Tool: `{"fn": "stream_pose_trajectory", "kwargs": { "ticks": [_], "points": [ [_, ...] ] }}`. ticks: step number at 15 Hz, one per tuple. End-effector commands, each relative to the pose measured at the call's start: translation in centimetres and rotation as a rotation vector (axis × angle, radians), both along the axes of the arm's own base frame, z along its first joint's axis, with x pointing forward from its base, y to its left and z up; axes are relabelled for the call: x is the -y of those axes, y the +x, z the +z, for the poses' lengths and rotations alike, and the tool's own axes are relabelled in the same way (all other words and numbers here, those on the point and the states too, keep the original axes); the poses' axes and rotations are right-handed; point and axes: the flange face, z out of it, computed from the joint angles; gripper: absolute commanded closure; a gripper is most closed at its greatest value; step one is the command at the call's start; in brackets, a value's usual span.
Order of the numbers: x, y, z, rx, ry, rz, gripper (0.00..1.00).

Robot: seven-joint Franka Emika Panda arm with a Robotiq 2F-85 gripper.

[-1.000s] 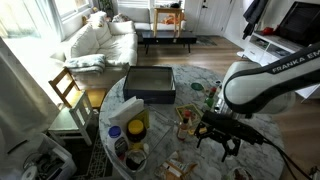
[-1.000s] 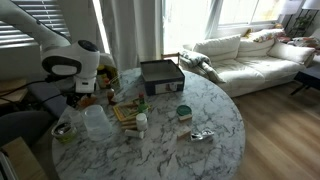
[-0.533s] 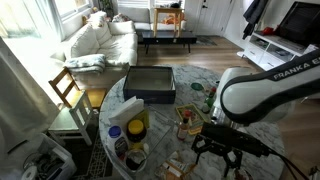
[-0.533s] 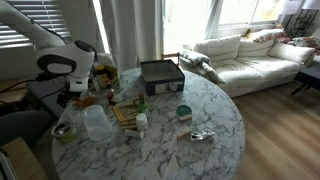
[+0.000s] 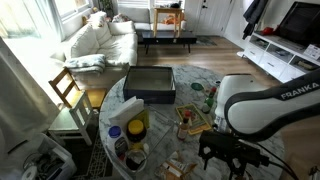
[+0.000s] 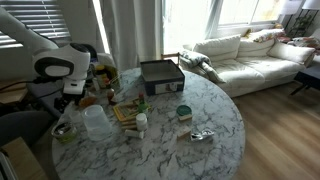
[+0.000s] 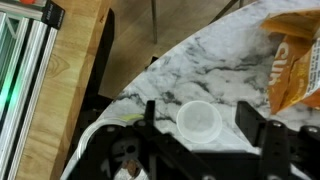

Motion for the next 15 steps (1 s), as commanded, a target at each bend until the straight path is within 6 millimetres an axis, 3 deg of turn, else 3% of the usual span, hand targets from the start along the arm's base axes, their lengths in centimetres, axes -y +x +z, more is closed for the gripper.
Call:
{"fn": "stream_pose_trajectory", "kwargs": {
  "ticks": [1,4,5,7,9,10,11,13,15],
  "points": [
    [-0.3,-0.9,-0.6,0.031,-0.063,-0.053,0.4],
    [-1.1,-0.9,-0.8,0.071,-0.075,-0.037,0.53],
    [-1.3,-0.9,-0.8,0.085,-0.079,-0.031,0.49],
    [-1.8,-0.8,-0.8,0.111,-0.085,-0.015,0.53],
    [-2.3,-0.9,-0.9,0.132,-0.092,0.004,0.6],
    [-2.4,-0.9,-1.0,0.138,-0.099,0.017,0.72],
    [-2.5,-1.0,-1.2,0.142,-0.107,0.03,0.71],
    [-2.7,-1.1,-1.5,0.148,-0.12,0.06,0.83],
    [-2.7,-1.3,-1.7,0.152,-0.129,0.084,0.67]
  ]
}}
